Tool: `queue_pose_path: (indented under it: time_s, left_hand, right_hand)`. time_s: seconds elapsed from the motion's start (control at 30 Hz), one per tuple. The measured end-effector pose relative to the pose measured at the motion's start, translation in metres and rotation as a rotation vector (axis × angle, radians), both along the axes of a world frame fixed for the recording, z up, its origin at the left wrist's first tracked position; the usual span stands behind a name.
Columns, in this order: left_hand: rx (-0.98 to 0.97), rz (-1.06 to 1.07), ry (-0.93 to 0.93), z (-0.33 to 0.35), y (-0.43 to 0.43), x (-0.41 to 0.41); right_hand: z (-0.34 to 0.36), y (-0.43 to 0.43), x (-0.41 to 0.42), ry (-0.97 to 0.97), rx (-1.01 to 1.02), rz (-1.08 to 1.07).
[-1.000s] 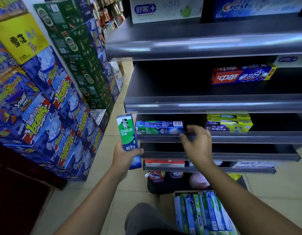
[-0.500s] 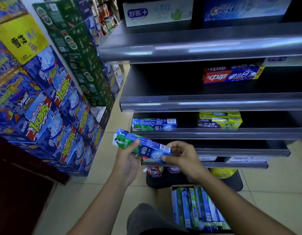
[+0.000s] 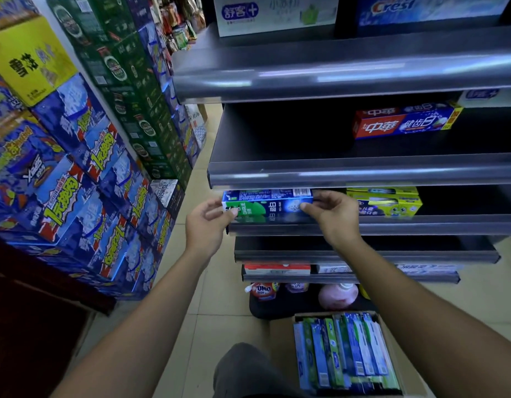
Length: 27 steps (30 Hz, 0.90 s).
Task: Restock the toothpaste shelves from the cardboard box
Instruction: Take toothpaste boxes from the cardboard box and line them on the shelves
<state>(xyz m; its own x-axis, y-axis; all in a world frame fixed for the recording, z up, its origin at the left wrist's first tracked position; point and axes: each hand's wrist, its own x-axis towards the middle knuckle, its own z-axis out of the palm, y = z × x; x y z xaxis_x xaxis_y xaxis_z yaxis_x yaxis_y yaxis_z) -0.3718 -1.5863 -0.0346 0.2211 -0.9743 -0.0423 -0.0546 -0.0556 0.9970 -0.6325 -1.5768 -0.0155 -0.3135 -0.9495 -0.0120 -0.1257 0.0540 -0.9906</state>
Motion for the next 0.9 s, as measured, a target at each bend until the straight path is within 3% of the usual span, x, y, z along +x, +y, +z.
queue_pose_path:
  time_s: [0.23,0.43,0.63,0.9]
  left_hand:
    - [0.018,0.020,-0.130,-0.011,-0.025,-0.002]
    - [-0.019,0.033,-0.320,-0.016,-0.031,-0.003]
    - [-0.018,0.078,-0.370,-0.017,-0.046,-0.012]
    - [-0.030,0.231,-0.372,-0.034,0.028,-0.006]
  right_hand:
    - [-0.031,-0.022,0.010,0.281,0.046,-0.053]
    - [-0.039,-0.031,0.008,0.357,0.067,-0.065]
    - [-0.030,-0.048,0.013,0.424,0.143,-0.108]
    - [-0.014,0.053,-0.033,0.259,-0.060,-0.048]
